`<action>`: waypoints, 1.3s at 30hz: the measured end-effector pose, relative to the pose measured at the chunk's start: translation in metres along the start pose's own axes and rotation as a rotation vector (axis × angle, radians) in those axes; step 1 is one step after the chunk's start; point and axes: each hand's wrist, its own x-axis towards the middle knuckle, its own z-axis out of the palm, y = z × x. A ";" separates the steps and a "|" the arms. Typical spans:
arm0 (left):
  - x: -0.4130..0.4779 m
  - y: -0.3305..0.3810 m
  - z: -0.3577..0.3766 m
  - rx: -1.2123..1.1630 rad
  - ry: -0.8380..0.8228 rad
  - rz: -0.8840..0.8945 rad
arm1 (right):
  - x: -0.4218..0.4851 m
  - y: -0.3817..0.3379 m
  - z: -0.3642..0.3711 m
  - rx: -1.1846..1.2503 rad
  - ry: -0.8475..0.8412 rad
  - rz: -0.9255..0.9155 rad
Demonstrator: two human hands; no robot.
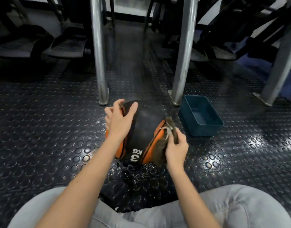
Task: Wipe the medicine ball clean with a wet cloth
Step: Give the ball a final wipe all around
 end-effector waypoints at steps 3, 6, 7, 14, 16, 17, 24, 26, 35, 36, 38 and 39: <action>-0.013 -0.009 -0.003 0.103 0.090 0.024 | -0.033 -0.009 -0.001 -0.148 0.013 -0.225; -0.026 -0.023 -0.011 0.042 0.097 0.134 | -0.029 -0.026 0.004 -0.225 -0.021 -0.439; -0.030 -0.024 -0.010 0.056 0.100 0.156 | -0.017 -0.033 0.008 -0.279 -0.060 -0.488; -0.036 -0.011 0.005 0.131 -0.024 0.219 | 0.068 -0.069 0.020 -0.395 -0.418 -0.304; -0.033 -0.012 0.003 0.116 -0.063 0.216 | 0.051 -0.065 0.005 -0.360 -0.428 -0.404; -0.031 -0.014 0.000 0.105 -0.084 0.208 | 0.038 -0.063 -0.002 -0.351 -0.425 -0.487; -0.033 -0.014 -0.012 0.104 -0.232 0.218 | 0.050 -0.058 0.001 -0.452 -0.342 -0.593; -0.033 -0.012 -0.012 0.099 -0.234 0.208 | 0.058 -0.073 0.001 -0.489 -0.364 -0.701; -0.040 -0.016 -0.011 0.066 -0.210 0.214 | 0.095 -0.107 0.023 -1.109 -0.364 -0.761; -0.040 -0.016 -0.011 0.063 -0.204 0.221 | 0.100 -0.111 0.018 -1.051 -0.309 -0.716; -0.039 -0.016 -0.011 0.070 -0.192 0.230 | 0.089 -0.116 0.019 -0.915 -0.341 -0.786; -0.039 -0.015 -0.010 0.080 -0.193 0.233 | 0.078 -0.116 0.020 -0.863 -0.403 -0.849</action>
